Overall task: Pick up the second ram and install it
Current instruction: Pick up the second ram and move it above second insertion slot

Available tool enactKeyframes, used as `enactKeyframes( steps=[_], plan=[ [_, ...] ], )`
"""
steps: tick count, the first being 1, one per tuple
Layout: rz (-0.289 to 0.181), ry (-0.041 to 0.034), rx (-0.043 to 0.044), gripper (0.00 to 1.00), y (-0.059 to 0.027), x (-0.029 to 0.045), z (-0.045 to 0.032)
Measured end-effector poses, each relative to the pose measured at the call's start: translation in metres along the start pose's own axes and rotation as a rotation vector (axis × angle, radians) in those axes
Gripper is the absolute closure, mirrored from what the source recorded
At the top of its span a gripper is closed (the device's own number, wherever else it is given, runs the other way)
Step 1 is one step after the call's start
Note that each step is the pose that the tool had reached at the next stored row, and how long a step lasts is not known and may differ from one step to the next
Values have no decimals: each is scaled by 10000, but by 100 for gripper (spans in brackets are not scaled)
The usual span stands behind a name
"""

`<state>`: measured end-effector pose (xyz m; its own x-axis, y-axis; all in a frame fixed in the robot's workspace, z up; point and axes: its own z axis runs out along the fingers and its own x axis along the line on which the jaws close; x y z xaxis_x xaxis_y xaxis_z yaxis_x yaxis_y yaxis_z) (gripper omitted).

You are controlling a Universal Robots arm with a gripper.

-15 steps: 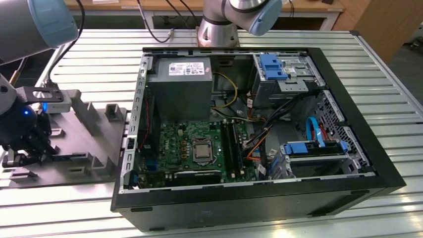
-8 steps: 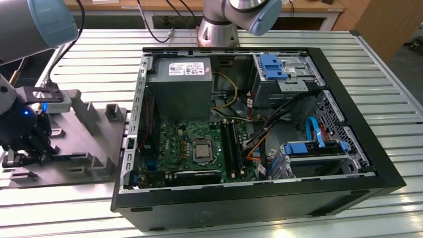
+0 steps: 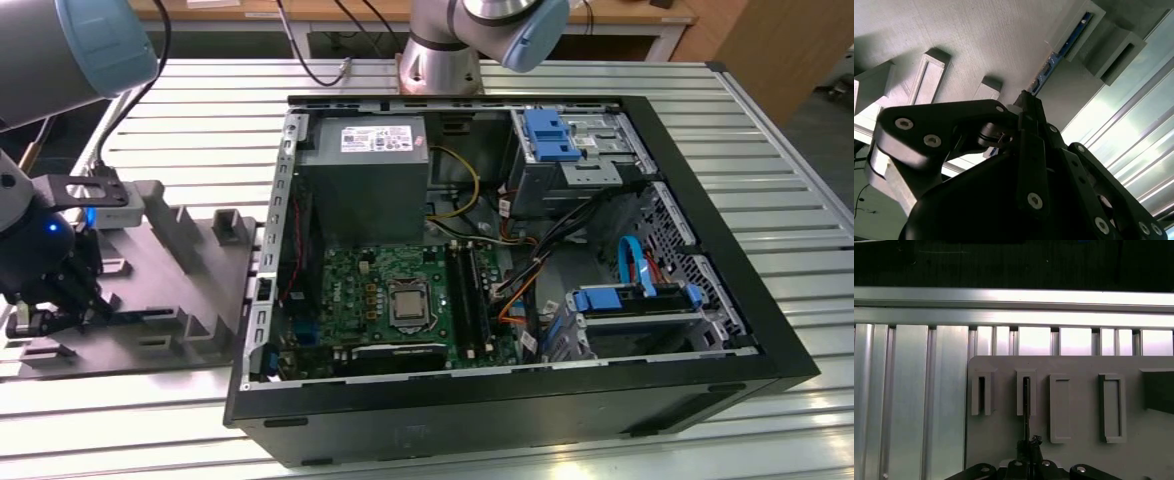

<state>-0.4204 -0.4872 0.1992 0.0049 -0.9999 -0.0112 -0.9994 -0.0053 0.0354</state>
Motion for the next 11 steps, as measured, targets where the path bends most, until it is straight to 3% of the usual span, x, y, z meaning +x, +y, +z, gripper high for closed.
enactKeyframes(
  steps=[11],
  plan=[
    [0, 0, 0, 89, 0, 1, 0]
  ],
)
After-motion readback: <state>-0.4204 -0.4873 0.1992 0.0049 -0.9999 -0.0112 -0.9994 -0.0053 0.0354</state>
